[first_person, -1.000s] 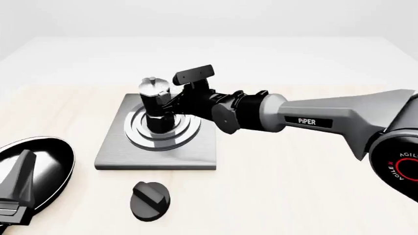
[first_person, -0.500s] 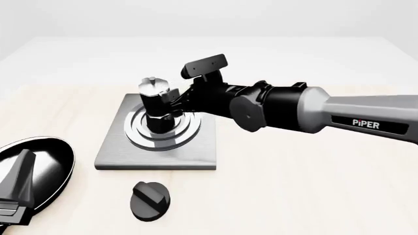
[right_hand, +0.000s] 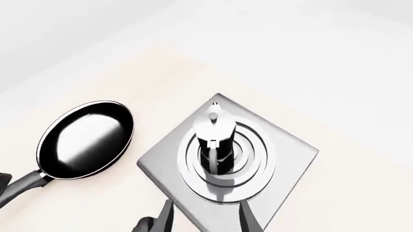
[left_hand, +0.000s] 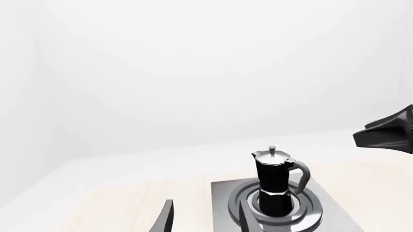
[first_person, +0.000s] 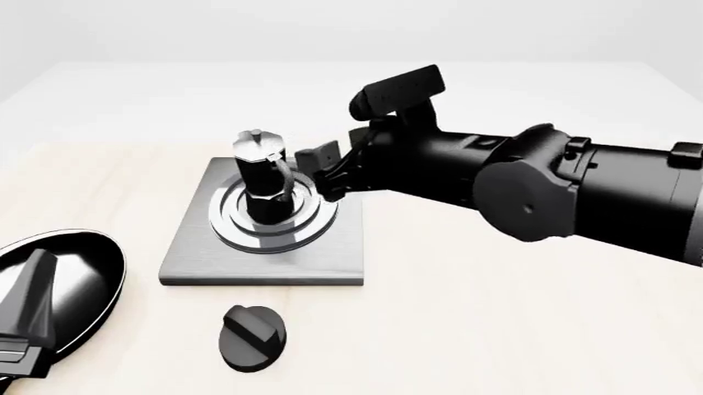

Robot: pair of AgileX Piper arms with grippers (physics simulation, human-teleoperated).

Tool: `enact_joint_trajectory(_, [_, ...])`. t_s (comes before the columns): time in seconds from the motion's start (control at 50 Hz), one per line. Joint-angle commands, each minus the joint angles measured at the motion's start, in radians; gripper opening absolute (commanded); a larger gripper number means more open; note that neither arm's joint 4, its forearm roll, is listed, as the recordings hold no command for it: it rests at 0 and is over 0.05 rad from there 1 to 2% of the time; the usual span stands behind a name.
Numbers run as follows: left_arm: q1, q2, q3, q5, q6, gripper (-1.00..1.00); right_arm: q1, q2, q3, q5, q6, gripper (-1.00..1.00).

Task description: Turn on the stove and put the moka pot on it.

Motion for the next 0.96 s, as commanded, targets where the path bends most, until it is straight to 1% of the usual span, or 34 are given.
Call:
enact_joint_trajectory(0.02, [0.003,0.0,0.0,-0.009,0.002,1.0,0.014,-0.154,0.09,0.039,-0.015,1.0])
enact_joint_trajectory(0.14, [0.003,0.0,0.0,-0.014,0.001,1.0,-0.003,-0.215,0.131,0.049,-0.022,1.0])
enact_joint_trajectory(0.3, [-0.002,0.0,0.0,-0.016,0.003,1.0,-0.02,-0.307,0.177,0.095,-0.026,1.0])
enact_joint_trajectory(0.38, [-0.004,0.0,0.0,-0.015,0.003,1.0,-0.028,-0.36,0.187,0.129,-0.026,1.0])
enact_joint_trajectory(0.4, [-0.004,0.0,0.0,-0.015,0.002,1.0,-0.045,-0.382,0.184,0.14,-0.037,1.0])
enact_joint_trajectory(0.42, [-0.003,0.0,0.0,-0.015,0.002,1.0,-0.049,-0.392,0.185,0.14,-0.029,1.0])
enact_joint_trajectory(0.44, [-0.003,0.0,0.0,-0.014,0.001,1.0,-0.053,-0.413,0.182,0.163,-0.03,1.0])
enact_joint_trajectory(0.52, [-0.002,0.0,0.0,-0.013,0.0,1.0,-0.064,-0.455,0.182,0.204,-0.039,1.0])
enact_joint_trajectory(0.78, [-0.005,0.0,0.0,-0.012,-0.003,1.0,-0.09,-0.586,0.214,0.312,-0.029,1.0])
enact_joint_trajectory(0.82, [-0.005,0.0,0.0,-0.012,-0.003,1.0,-0.092,-0.61,0.225,0.318,-0.025,1.0])
enact_joint_trajectory(0.84, [-0.005,0.0,0.0,-0.012,-0.003,1.0,-0.094,-0.637,0.238,0.309,-0.005,1.0])
enact_joint_trajectory(0.88, [-0.006,0.0,0.0,-0.012,-0.003,1.0,-0.093,-0.669,0.257,0.304,-0.007,1.0])
enact_joint_trajectory(0.92, [-0.008,0.0,0.0,-0.012,-0.002,1.0,-0.111,-0.703,0.284,0.292,-0.017,1.0])
enact_joint_trajectory(0.96, [-0.009,0.0,0.0,-0.012,-0.002,1.0,-0.122,-0.73,0.301,0.288,-0.012,1.0])
